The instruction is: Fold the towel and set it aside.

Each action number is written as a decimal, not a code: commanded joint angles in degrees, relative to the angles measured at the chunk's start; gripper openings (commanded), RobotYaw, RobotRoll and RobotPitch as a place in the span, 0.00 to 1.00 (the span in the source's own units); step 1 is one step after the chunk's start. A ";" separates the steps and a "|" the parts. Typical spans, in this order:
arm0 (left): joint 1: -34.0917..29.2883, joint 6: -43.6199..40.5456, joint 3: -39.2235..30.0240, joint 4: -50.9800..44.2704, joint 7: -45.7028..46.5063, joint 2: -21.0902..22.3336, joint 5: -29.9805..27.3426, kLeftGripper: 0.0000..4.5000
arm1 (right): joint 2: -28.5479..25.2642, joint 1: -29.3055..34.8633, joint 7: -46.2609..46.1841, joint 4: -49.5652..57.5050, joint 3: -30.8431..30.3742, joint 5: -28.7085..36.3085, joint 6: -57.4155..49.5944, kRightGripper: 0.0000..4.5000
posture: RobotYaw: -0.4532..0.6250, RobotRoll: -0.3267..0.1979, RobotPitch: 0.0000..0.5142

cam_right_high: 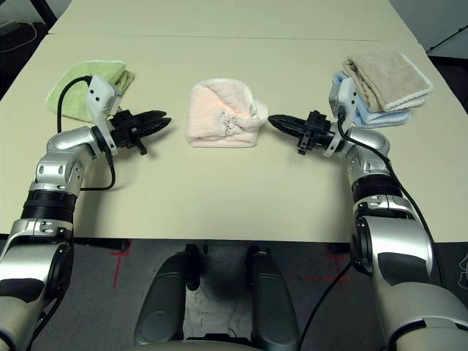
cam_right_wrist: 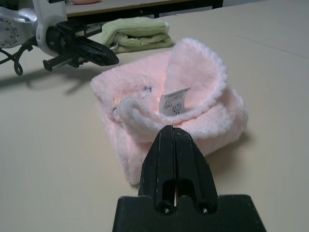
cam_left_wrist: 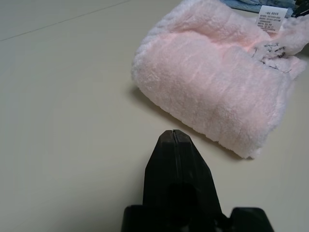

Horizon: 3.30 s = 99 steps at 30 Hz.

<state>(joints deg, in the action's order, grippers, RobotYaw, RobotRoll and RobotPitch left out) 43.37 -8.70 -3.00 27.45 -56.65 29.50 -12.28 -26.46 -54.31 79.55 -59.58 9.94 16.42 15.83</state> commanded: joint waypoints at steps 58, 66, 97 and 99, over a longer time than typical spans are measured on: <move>17.39 10.49 10.76 32.42 -8.10 -7.28 10.46 0.01 | 3.79 -1.77 -8.09 -10.85 -8.24 -12.81 4.48 0.00 | 0.48 0.62 0.43; 19.73 10.87 9.38 33.47 -9.88 -6.41 9.71 0.01 | 1.88 -4.93 -4.43 -10.70 -4.93 -9.84 4.11 0.00 | 0.47 0.62 0.42; 28.83 10.36 3.97 43.05 5.47 -14.82 11.24 0.01 | 9.78 -12.05 -22.60 -11.53 -6.00 -14.05 1.45 0.00 | 0.45 0.62 0.43; 28.65 10.37 3.82 43.33 6.31 -14.41 11.60 0.01 | 9.56 -11.86 -24.79 -11.90 -6.51 -15.25 0.34 0.00 | 0.45 0.62 0.43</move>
<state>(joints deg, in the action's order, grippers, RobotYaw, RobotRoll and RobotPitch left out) 71.70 1.51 0.62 69.64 -51.16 14.73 -1.93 -16.53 -66.43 56.45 -70.16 4.42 2.45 17.38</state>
